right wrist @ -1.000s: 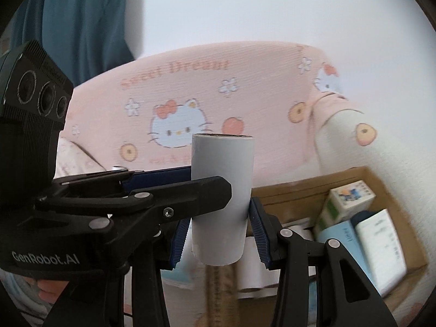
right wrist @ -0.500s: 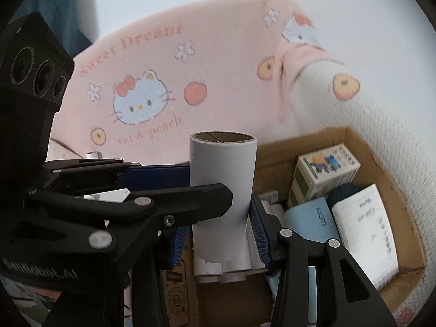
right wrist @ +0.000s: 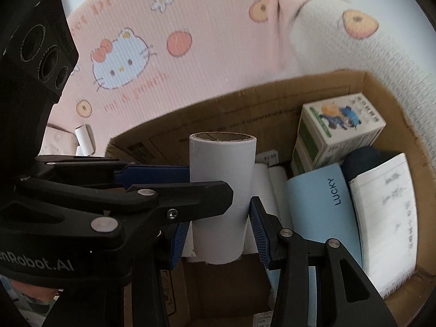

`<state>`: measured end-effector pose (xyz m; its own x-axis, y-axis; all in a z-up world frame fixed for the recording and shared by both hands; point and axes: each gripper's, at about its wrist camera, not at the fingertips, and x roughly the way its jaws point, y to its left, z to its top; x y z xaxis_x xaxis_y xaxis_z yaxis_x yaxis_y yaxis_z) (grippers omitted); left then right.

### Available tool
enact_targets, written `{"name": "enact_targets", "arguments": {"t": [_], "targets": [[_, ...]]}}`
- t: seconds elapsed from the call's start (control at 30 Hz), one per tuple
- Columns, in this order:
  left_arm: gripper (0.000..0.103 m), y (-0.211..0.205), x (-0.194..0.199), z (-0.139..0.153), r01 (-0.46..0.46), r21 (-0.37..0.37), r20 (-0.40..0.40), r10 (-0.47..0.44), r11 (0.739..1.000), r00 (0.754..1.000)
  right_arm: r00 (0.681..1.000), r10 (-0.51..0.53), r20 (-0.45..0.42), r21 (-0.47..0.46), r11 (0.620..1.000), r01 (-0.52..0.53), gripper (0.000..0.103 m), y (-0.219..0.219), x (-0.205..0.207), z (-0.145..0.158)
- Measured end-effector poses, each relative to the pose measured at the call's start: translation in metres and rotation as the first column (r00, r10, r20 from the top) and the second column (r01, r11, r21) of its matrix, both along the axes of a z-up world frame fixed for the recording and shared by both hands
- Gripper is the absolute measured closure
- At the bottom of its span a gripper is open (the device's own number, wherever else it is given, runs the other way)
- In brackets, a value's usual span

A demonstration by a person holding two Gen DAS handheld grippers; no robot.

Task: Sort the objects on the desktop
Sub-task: 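Lower the tube into the box beside the white rolls and open both grippers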

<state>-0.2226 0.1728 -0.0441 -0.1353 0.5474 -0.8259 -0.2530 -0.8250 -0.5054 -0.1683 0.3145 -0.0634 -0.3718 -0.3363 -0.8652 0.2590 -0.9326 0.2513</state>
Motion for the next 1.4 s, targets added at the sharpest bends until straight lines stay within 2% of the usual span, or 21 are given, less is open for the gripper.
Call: {"name": "enact_targets", "arguments": {"t": [0.23, 0.43, 0.63, 0.7, 0.77, 0.97, 1.23, 1.37, 1.4], "targets": [[0.064, 0.002, -0.009, -0.023, -0.056, -0.013, 0.115, 0.057, 0.998, 0.992, 0.996, 0.021, 0.09, 0.027, 0.999, -0.023, 0.062, 0.0, -0.007, -0.018], [0.065, 0.003, -0.011, -0.029, -0.067, -0.019, 0.147, 0.069, 0.998, 0.987, 0.991, 0.03, 0.129, 0.018, 0.999, -0.032, 0.062, 0.002, -0.009, -0.022], [0.078, 0.003, -0.014, -0.037, -0.095, -0.043, 0.187, 0.102, 0.995, 0.977, 0.985, 0.031, 0.171, 0.044, 0.998, -0.039, 0.062, 0.0, -0.012, -0.029], [0.084, 0.001, -0.014, -0.039, -0.109, -0.041, 0.194, 0.115, 0.993, 0.974, 0.981, 0.027, 0.191, 0.048, 0.998, -0.037, 0.062, 0.0, -0.012, -0.032], [0.086, -0.001, -0.015, -0.039, -0.113, -0.05, 0.19, 0.121, 0.992, 0.974, 0.98, 0.031, 0.196, 0.052, 0.998, -0.042, 0.062, -0.001, -0.011, -0.032], [0.086, -0.003, -0.014, -0.043, -0.125, -0.064, 0.195, 0.135, 0.99, 0.971, 0.982, 0.043, 0.183, 0.101, 0.993, -0.062, 0.062, -0.005, -0.004, -0.028], [0.087, 0.004, -0.019, -0.046, -0.139, -0.156, 0.169, 0.165, 0.978, 0.972, 0.981, 0.05, 0.186, 0.097, 0.993, -0.069, 0.062, -0.004, 0.01, -0.02], [0.087, 0.0, -0.021, -0.046, -0.145, -0.13, 0.186, 0.167, 0.981, 0.968, 0.977, 0.06, 0.205, 0.109, 0.99, -0.084, 0.062, -0.004, 0.018, -0.018], [0.087, -0.003, -0.018, -0.045, -0.151, -0.11, 0.188, 0.169, 0.982, 0.967, 0.976, 0.059, 0.211, 0.121, 0.989, -0.086, 0.067, -0.004, 0.02, -0.019]]}}
